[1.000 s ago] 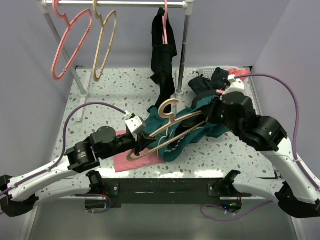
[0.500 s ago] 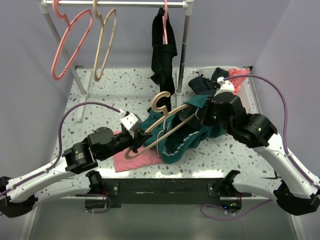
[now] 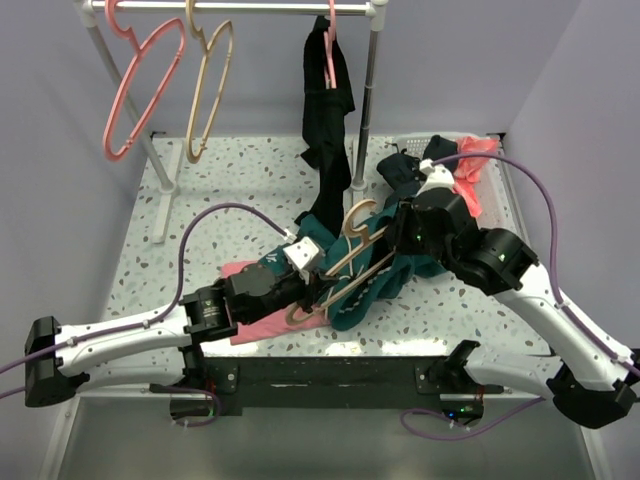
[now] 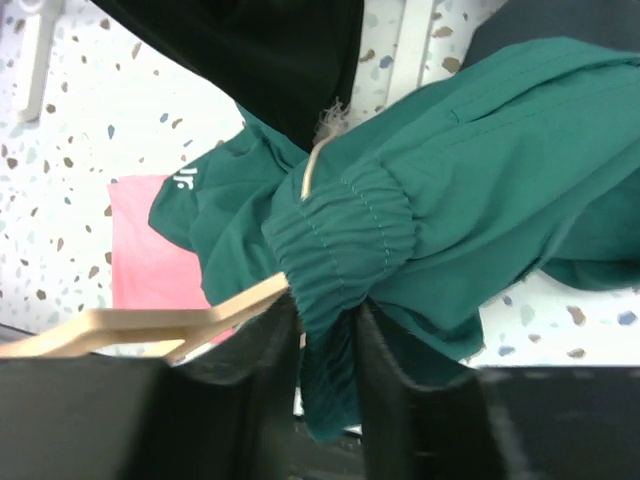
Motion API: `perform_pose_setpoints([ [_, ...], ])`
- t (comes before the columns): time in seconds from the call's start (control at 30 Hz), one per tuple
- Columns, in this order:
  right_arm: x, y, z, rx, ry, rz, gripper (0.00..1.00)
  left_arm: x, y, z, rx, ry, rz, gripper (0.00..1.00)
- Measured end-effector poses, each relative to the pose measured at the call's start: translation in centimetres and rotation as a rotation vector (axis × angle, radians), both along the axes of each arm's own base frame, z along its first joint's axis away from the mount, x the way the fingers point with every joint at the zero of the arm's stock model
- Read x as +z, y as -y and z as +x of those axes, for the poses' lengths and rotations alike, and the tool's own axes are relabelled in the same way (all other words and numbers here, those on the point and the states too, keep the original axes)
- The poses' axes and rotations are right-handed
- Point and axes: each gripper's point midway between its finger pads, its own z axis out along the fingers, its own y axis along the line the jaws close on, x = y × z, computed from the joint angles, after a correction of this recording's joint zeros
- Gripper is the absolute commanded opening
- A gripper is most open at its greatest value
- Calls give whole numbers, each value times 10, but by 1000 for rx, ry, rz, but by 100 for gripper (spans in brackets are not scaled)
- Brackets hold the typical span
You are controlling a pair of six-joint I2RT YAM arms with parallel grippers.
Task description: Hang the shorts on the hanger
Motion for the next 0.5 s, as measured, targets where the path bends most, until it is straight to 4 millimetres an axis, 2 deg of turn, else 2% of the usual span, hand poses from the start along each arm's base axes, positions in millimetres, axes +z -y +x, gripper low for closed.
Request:
perform_pose_setpoints([
  [0.07, -10, -1, -2, 22, 6, -1, 47, 2, 1, 2, 12, 2, -13, 0],
  [0.2, -21, 6, -9, 47, 32, -10, 55, 2, 5, 3, 11, -5, -25, 0],
  [0.5, 5, 9, -14, 144, 242, 45, 66, -8, 12, 4, 9, -23, -7, 0],
])
